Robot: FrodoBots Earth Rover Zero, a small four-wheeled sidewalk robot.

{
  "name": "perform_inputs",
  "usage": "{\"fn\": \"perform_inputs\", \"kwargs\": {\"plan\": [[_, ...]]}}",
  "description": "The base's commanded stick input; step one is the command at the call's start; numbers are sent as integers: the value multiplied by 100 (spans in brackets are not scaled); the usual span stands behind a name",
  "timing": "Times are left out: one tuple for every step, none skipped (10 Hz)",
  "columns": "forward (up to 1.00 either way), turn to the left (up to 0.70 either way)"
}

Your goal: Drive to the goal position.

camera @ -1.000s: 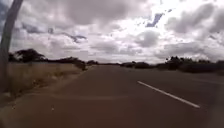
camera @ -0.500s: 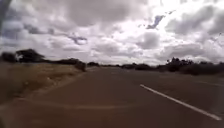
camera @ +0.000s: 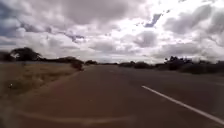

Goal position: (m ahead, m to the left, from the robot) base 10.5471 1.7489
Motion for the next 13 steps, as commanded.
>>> {"fn": "perform_inputs", "kwargs": {"plan": [[78, 0], [78, 0], [78, 0], [78, 0], [78, 0], [78, 0], [78, 0], [78, 0], [78, 0], [78, 0], [78, 0], [78, 0], [78, 0]]}}
